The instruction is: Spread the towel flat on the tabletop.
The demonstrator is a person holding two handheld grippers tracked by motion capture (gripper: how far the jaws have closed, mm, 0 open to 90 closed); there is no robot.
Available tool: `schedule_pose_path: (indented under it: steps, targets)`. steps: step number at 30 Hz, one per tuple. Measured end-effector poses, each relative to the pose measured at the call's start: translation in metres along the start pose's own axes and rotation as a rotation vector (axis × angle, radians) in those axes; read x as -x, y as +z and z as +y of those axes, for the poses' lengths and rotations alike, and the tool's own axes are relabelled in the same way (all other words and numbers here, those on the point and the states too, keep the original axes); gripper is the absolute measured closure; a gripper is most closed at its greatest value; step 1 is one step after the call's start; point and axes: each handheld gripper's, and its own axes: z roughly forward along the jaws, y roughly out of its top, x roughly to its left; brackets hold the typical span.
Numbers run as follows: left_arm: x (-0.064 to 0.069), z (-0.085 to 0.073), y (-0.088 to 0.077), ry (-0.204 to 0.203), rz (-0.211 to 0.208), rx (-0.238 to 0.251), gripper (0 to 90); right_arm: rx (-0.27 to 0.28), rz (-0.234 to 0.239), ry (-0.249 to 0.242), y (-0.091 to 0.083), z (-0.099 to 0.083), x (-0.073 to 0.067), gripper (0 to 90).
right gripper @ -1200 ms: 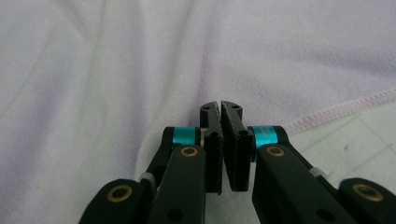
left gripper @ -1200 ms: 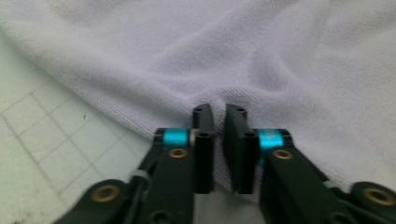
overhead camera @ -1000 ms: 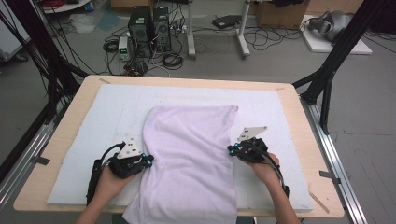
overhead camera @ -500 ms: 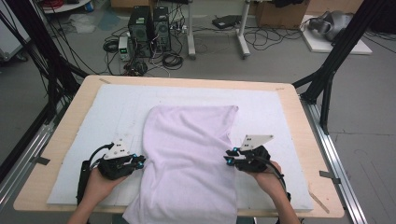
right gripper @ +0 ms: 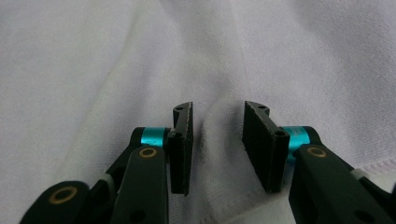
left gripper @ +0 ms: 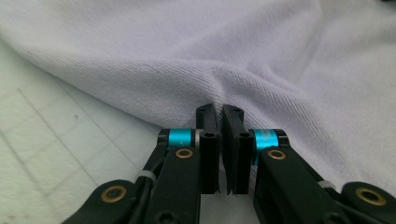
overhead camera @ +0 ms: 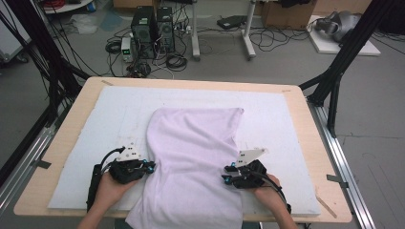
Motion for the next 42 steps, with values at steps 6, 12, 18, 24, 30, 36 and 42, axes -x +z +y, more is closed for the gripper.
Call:
schedule_pose_path:
  steps: [6,12,18,24,30,36,42]
  targets:
    - [0.012,0.021,-0.002,0.039,0.001,0.037,85.3,0.001,-0.002,-0.002,0.000,0.000,0.000,62.8]
    - [0.024,0.020,0.040,0.082,-0.048,-0.059,84.0,0.012,-0.010,-0.005,0.000,-0.002,0.000,62.6]
    - [0.016,0.017,0.034,0.061,-0.092,-0.029,75.4,0.015,-0.009,-0.004,0.000,-0.002,0.000,62.1]
    - [0.011,0.009,0.014,0.108,-0.090,-0.019,80.0,0.025,-0.014,0.001,0.000,-0.004,-0.001,61.7]
    - [0.011,0.005,0.011,0.116,-0.116,-0.011,79.5,0.025,-0.014,0.003,0.000,-0.004,0.000,60.9]
    - [0.023,0.004,0.034,0.153,-0.110,-0.052,66.2,0.032,-0.018,0.004,0.000,-0.005,-0.001,60.7]
    - [0.024,0.006,0.025,0.163,-0.063,-0.037,83.1,0.039,-0.014,0.010,0.000,-0.006,0.000,60.6]
